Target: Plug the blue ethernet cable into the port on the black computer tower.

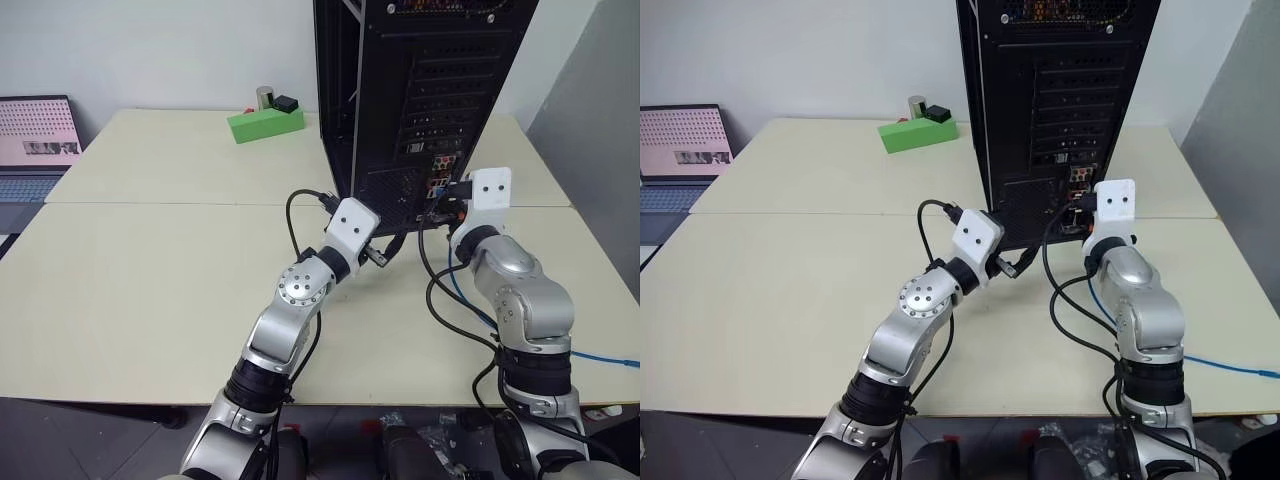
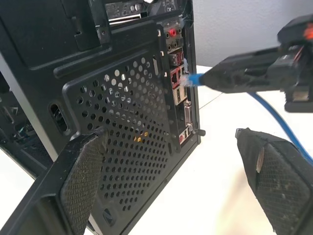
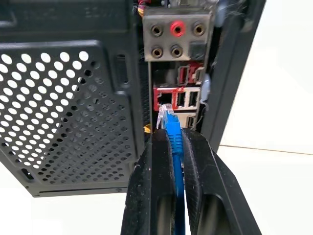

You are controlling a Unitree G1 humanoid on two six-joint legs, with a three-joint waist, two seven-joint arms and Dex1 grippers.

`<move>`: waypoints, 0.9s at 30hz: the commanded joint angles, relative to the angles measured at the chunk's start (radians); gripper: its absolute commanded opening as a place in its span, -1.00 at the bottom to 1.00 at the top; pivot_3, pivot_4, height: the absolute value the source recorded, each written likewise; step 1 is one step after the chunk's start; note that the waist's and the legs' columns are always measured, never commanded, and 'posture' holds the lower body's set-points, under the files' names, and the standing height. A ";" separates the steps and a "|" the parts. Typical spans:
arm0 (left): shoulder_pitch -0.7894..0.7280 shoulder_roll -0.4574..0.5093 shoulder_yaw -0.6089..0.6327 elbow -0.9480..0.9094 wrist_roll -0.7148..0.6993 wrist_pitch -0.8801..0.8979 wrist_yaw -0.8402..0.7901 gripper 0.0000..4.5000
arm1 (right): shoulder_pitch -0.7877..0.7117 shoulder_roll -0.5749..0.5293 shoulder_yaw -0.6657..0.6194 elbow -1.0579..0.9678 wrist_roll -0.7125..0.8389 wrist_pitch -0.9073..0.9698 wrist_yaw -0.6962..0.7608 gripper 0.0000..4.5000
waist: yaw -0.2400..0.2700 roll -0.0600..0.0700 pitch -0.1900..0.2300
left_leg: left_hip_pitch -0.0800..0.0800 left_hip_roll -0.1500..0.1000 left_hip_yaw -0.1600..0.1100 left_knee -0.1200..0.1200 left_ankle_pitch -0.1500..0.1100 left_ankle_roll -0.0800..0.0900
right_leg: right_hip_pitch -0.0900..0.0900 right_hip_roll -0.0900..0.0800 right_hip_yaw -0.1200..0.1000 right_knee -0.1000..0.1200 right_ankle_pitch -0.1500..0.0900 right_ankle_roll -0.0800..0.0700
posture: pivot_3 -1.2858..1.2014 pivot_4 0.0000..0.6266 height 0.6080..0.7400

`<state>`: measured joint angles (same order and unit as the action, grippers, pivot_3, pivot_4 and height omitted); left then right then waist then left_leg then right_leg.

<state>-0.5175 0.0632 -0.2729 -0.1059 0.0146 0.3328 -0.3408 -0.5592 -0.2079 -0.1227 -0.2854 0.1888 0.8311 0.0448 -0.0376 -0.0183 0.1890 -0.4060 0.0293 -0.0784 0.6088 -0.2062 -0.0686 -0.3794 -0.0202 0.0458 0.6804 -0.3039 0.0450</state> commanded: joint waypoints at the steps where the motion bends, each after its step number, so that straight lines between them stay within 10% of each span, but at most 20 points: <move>1: -0.006 -0.007 -0.007 -0.020 0.000 -0.028 -0.006 0.97 | -0.007 0.000 -0.018 -0.042 0.011 0.000 0.001 -1.00 | 0.000 0.000 0.000 | 0.000 0.000 0.000 0.000 0.000 0.000 | 0.000 0.000 0.000 0.000 0.000 0.000 | 0.03 -0.52 1.00; 27: -0.006 -0.010 -0.004 -0.017 0.006 -0.035 0.001 0.97 | -0.054 0.014 -0.006 0.039 -0.002 -0.057 0.007 -1.00 | 0.000 0.000 0.000 | -0.001 0.000 0.000 0.000 0.000 0.000 | -0.001 0.000 0.000 0.000 0.000 0.000 | 0.03 -0.52 1.00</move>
<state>-0.5174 0.0624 -0.2738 -0.1057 0.0193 0.3204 -0.3405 -0.5815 -0.1917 -0.1243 -0.2283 0.1813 0.7966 0.0480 -0.0375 -0.0183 0.1890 -0.4071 0.0292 -0.0784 0.6089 -0.2062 -0.0686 -0.3801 -0.0202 0.0457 0.6805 -0.3039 0.0450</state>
